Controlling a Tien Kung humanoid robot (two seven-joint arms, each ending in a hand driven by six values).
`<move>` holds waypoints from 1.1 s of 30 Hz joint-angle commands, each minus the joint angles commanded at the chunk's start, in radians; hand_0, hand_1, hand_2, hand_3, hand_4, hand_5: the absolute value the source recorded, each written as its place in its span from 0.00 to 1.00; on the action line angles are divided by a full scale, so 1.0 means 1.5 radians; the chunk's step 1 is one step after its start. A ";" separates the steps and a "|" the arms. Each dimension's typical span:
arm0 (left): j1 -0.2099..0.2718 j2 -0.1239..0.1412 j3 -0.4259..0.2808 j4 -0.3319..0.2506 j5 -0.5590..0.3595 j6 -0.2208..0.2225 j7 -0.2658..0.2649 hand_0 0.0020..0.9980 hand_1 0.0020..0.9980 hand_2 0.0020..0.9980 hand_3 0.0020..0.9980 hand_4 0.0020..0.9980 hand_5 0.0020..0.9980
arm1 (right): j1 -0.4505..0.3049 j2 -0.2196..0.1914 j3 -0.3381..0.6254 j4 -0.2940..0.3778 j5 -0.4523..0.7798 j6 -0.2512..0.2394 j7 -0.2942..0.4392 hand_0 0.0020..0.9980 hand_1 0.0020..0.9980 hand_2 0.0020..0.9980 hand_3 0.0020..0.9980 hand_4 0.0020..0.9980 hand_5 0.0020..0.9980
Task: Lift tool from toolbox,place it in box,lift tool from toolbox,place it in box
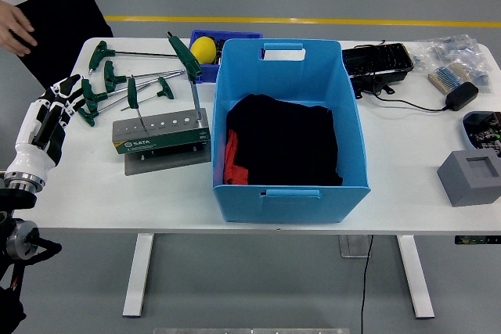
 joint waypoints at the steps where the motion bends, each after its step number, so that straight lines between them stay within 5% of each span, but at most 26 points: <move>1: 0.000 0.000 0.000 0.000 0.000 0.000 0.000 0.87 0.91 0.97 0.80 0.93 0.73 | 0.000 0.000 0.000 0.000 0.000 0.000 0.000 0.69 0.70 0.79 0.66 0.87 0.73; 33: -0.006 0.005 -0.002 0.003 -0.011 0.018 -0.018 0.87 0.91 0.97 0.82 0.93 0.72 | 0.004 0.000 -0.009 0.000 0.011 0.001 0.003 0.69 0.70 0.78 0.66 0.87 0.73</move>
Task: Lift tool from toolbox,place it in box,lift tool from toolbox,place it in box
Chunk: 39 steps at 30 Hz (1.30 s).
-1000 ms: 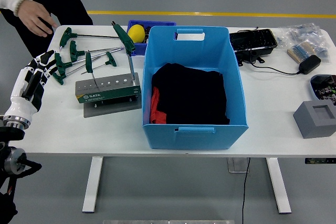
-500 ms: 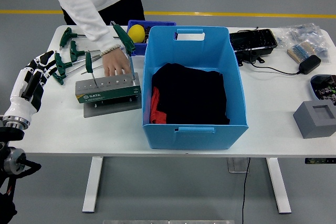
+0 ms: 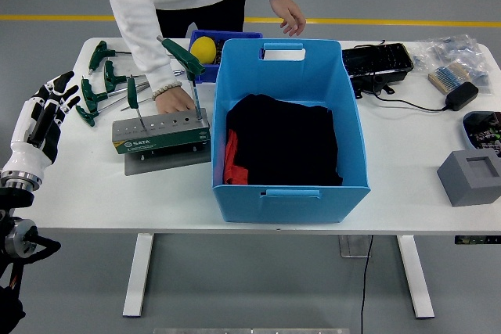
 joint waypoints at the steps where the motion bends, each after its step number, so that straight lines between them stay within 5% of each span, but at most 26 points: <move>1: -0.001 0.002 0.001 0.000 0.000 0.002 -0.003 0.87 0.91 0.97 0.82 0.93 0.72 | 0.000 0.000 0.000 0.000 0.000 0.000 0.000 0.69 0.70 0.78 0.66 0.87 0.73; 5: -0.010 0.013 0.004 0.000 0.031 0.008 -0.024 0.86 0.90 0.98 0.84 0.93 0.72 | 0.000 0.000 0.000 0.000 -0.001 0.000 0.000 0.69 0.70 0.78 0.66 0.87 0.74; 10: -0.046 0.048 0.012 -0.021 0.156 0.013 -0.094 0.88 0.92 1.00 0.86 0.94 0.69 | 0.000 0.000 0.003 0.000 -0.003 0.000 -0.002 0.69 0.70 0.78 0.66 0.87 0.73; 15: -0.139 0.107 0.084 -0.032 0.299 0.018 -0.178 0.93 0.98 1.00 0.90 1.00 0.60 | -0.003 0.000 0.009 0.000 -0.012 -0.001 -0.005 0.69 0.70 0.78 0.66 0.87 0.74; 18: -0.215 0.142 0.160 -0.007 0.386 0.006 -0.196 0.93 0.98 1.00 0.90 1.00 0.60 | -0.003 -0.001 0.012 0.000 -0.017 -0.002 -0.007 0.69 0.70 0.78 0.66 0.87 0.74; 22: -0.312 0.166 0.267 0.028 0.494 -0.034 -0.186 0.96 1.00 1.00 0.91 1.00 0.58 | -0.003 -0.002 0.008 0.001 -0.014 -0.002 -0.007 0.69 0.70 0.78 0.66 0.87 0.74; 26: -0.380 0.156 0.350 0.071 0.604 -0.089 -0.146 0.94 0.99 1.00 0.96 1.00 0.56 | -0.002 -0.003 0.006 0.001 -0.013 -0.002 -0.006 0.69 0.70 0.78 0.66 0.87 0.74; 30: -0.425 0.134 0.396 0.123 0.717 -0.103 -0.121 0.94 0.99 1.00 0.96 1.00 0.56 | 0.001 -0.005 0.011 0.001 -0.026 -0.005 -0.008 0.69 0.70 0.78 0.66 0.87 0.74; 39: -0.491 0.100 0.450 0.262 0.754 -0.030 -0.104 0.90 0.94 0.94 0.94 1.00 0.58 | 0.006 -0.010 0.018 0.002 -0.048 -0.010 -0.012 0.69 0.69 0.78 0.66 0.87 0.74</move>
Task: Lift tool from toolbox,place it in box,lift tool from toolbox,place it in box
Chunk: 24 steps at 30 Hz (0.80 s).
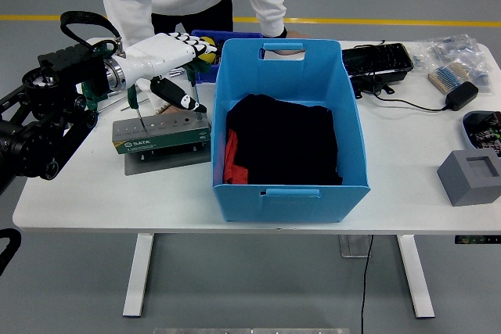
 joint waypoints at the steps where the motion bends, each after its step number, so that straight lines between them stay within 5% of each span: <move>1: -0.004 -0.002 0.001 0.010 0.000 0.004 0.004 0.90 0.94 0.94 0.94 1.00 0.58 | 0.000 0.000 0.000 0.000 0.000 0.000 0.000 0.69 0.69 0.78 0.66 0.87 0.74; 10: -0.034 -0.010 0.050 0.072 0.000 0.047 0.012 0.87 0.90 0.87 0.87 1.00 0.59 | -0.001 -0.001 0.012 0.002 -0.019 -0.003 -0.006 0.69 0.69 0.78 0.66 0.87 0.73; 11: -0.037 -0.010 0.060 0.077 0.000 0.056 0.011 0.76 0.71 0.72 0.76 1.00 0.61 | -0.001 -0.002 0.014 0.002 -0.024 -0.003 -0.007 0.69 0.69 0.78 0.66 0.87 0.73; 16: -0.061 -0.010 0.118 0.110 0.000 0.116 0.007 0.76 0.71 0.72 0.76 1.00 0.61 | -0.001 -0.003 0.030 0.003 -0.050 -0.005 -0.014 0.69 0.69 0.78 0.66 0.87 0.73; 17: -0.063 -0.010 0.123 0.114 0.000 0.124 0.006 0.56 0.49 0.50 0.58 1.00 0.62 | -0.001 -0.003 0.031 0.004 -0.052 -0.005 -0.014 0.69 0.69 0.78 0.66 0.87 0.73; 22: -0.075 -0.013 0.135 0.136 0.000 0.156 0.008 0.56 0.49 0.50 0.58 1.00 0.62 | -0.001 -0.006 0.037 0.005 -0.067 -0.006 -0.018 0.69 0.69 0.78 0.66 0.87 0.73; 23: -0.076 -0.013 0.136 0.139 0.000 0.160 0.008 0.48 0.39 0.40 0.47 1.00 0.63 | -0.001 -0.007 0.036 0.005 -0.067 -0.006 -0.017 0.69 0.69 0.78 0.66 0.87 0.73; 24: -0.077 -0.014 0.137 0.144 0.000 0.162 0.008 0.48 0.39 0.40 0.47 1.00 0.63 | -0.001 -0.007 0.037 0.005 -0.068 -0.007 -0.017 0.69 0.69 0.78 0.66 0.87 0.73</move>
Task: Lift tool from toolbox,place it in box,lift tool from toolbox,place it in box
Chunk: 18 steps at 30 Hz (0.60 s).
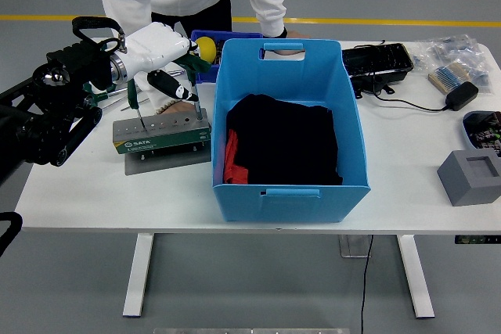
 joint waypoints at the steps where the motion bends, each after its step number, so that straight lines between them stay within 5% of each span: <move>1: -0.001 -0.001 0.001 0.004 0.000 0.000 -0.001 0.48 0.39 0.40 0.47 1.00 0.63 | 0.000 0.000 0.000 0.000 0.000 0.000 0.000 0.69 0.69 0.78 0.66 0.87 0.73; 16: -0.004 -0.027 -0.020 0.038 -0.006 -0.009 -0.019 0.35 0.30 0.33 0.41 1.00 0.64 | -0.002 0.003 -0.002 0.000 -0.001 -0.002 0.000 0.69 0.69 0.77 0.66 0.87 0.73; 18: -0.008 -0.031 -0.019 0.042 -0.009 -0.009 -0.019 0.27 0.21 0.25 0.35 1.00 0.65 | -0.002 0.002 -0.001 0.000 -0.004 -0.002 0.000 0.69 0.69 0.77 0.66 0.87 0.73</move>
